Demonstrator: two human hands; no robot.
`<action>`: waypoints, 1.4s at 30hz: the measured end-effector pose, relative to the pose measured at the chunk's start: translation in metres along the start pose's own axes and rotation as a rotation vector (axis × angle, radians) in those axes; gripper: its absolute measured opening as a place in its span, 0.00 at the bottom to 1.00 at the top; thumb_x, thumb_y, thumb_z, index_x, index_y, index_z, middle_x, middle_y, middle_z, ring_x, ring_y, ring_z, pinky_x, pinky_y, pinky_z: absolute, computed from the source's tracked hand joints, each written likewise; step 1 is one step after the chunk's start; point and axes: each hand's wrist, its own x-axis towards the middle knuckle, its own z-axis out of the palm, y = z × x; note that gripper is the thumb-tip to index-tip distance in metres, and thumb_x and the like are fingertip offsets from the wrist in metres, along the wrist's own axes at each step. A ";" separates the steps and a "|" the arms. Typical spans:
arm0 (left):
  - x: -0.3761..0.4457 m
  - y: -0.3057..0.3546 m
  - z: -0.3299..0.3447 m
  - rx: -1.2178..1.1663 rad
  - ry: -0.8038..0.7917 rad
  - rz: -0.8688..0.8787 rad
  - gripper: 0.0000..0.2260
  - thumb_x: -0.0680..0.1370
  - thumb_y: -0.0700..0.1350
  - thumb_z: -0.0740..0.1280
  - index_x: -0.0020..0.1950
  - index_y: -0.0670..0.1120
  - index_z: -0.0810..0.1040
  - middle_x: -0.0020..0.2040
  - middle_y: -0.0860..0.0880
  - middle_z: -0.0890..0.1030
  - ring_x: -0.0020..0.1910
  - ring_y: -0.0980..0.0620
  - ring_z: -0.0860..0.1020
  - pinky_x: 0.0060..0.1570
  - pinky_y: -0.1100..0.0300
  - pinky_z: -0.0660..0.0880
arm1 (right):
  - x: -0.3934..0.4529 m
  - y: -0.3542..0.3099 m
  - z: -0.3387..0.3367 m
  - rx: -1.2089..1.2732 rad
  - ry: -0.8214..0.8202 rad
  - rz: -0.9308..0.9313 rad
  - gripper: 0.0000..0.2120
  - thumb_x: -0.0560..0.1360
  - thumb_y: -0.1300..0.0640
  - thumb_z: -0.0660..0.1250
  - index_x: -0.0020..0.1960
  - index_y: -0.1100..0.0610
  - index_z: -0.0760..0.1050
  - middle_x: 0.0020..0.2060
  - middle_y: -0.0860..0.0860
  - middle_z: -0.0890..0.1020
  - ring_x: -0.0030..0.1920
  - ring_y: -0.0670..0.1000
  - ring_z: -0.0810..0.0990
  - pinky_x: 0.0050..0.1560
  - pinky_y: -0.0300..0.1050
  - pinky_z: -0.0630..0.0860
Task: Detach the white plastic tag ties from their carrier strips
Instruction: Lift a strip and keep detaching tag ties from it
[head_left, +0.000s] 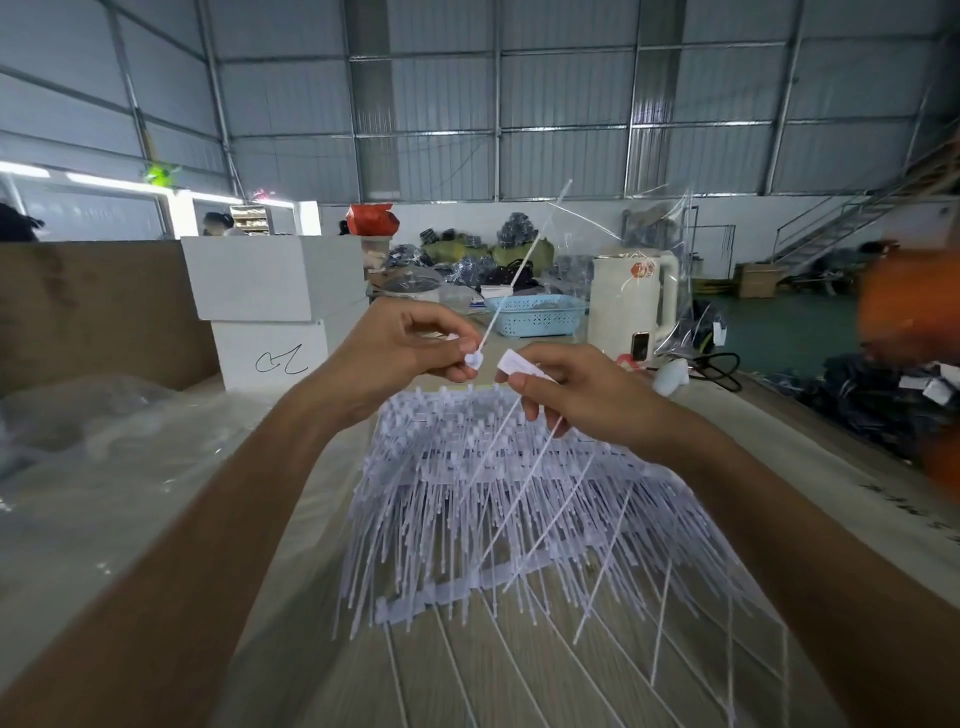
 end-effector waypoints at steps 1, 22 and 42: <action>0.000 0.000 -0.001 -0.003 -0.011 0.006 0.05 0.73 0.34 0.74 0.49 0.38 0.85 0.45 0.41 0.86 0.44 0.43 0.85 0.47 0.59 0.81 | 0.000 -0.002 -0.001 0.048 -0.008 0.017 0.08 0.82 0.53 0.65 0.56 0.54 0.81 0.33 0.48 0.80 0.33 0.46 0.77 0.34 0.40 0.77; 0.002 -0.001 0.048 0.188 0.013 0.215 0.12 0.75 0.30 0.70 0.57 0.40 0.82 0.55 0.45 0.83 0.56 0.51 0.82 0.57 0.60 0.78 | -0.003 0.002 -0.008 0.309 0.120 0.165 0.08 0.78 0.57 0.70 0.53 0.62 0.81 0.35 0.53 0.78 0.33 0.48 0.73 0.34 0.40 0.69; 0.004 -0.015 0.071 0.090 0.181 -0.053 0.19 0.86 0.52 0.57 0.52 0.40 0.81 0.32 0.52 0.79 0.30 0.55 0.75 0.29 0.61 0.72 | -0.004 0.001 -0.018 0.190 0.021 0.032 0.13 0.80 0.59 0.68 0.59 0.63 0.69 0.42 0.56 0.87 0.36 0.52 0.83 0.30 0.41 0.73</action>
